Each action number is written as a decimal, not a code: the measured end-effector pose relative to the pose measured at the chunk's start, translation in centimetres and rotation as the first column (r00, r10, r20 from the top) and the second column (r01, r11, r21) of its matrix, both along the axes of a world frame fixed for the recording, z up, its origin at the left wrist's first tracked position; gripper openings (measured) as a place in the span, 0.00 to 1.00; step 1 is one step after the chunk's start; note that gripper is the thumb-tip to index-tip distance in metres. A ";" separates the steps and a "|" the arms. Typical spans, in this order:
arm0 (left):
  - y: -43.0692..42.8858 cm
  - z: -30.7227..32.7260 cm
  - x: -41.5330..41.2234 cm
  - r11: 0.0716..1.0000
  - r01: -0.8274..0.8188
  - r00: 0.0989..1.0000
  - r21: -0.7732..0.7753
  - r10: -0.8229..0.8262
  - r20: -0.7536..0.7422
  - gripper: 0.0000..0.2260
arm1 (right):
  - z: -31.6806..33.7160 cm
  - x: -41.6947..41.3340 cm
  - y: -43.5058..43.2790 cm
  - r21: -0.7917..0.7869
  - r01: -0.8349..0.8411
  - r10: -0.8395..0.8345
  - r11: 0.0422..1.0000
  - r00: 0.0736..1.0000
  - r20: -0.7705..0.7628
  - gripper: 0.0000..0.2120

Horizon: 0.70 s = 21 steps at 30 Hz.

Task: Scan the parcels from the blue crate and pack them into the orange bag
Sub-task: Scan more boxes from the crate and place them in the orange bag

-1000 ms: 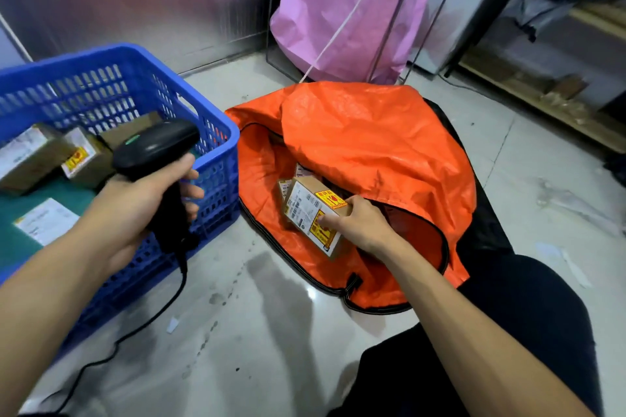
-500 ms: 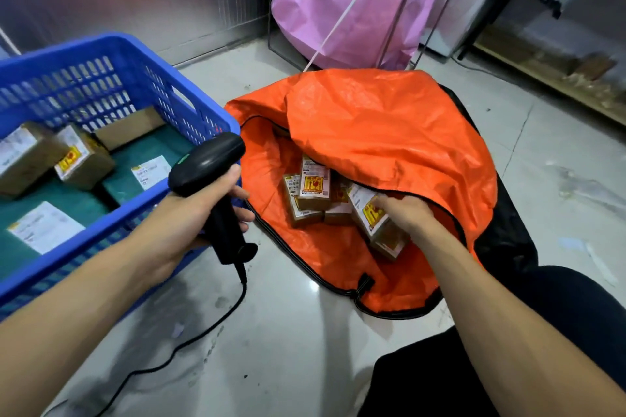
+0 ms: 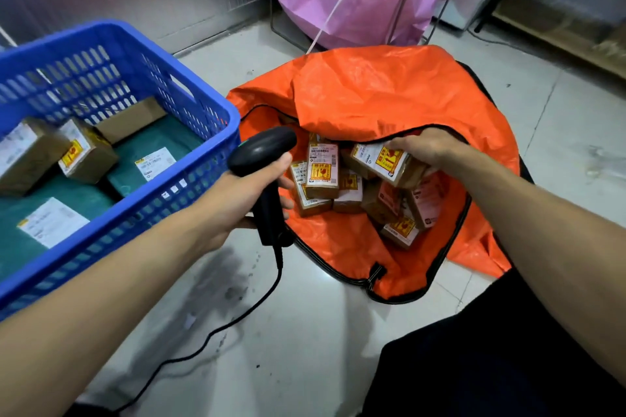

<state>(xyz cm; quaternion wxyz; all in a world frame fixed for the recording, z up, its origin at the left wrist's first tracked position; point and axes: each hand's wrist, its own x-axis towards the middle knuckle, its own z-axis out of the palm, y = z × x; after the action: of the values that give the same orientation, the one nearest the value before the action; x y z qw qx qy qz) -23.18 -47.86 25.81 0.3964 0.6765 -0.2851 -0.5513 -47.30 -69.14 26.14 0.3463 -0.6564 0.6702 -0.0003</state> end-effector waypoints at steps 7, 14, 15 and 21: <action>-4.4 -0.7 -0.4 0.996 0.082 0.995 0.045 -0.084 0.050 0.16 | -3.4 1.1 -0.4 0.116 -0.220 0.239 0.969 0.954 -0.179 0.20; -5.3 -3.3 -1.4 0.982 0.136 0.989 0.133 -0.143 0.045 0.16 | -0.1 2.0 -2.7 -0.029 -0.103 0.100 0.994 0.992 -0.081 0.24; -5.2 -3.4 -1.3 0.981 0.140 0.989 0.133 -0.146 0.037 0.17 | 0.5 1.9 -3.5 -0.033 -0.064 0.060 0.997 0.993 -0.097 0.25; -5.5 -3.0 -0.8 0.990 0.109 0.993 0.095 -0.112 0.031 0.15 | 1.5 2.1 -6.0 0.092 0.389 -0.384 0.917 0.796 0.468 0.18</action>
<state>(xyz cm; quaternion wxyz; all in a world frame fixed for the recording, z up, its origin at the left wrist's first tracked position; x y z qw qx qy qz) -23.97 -53.37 22.81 0.3281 0.6873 -0.3029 -0.5729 -45.20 -75.10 27.68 0.4901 -0.4868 0.6836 -0.2356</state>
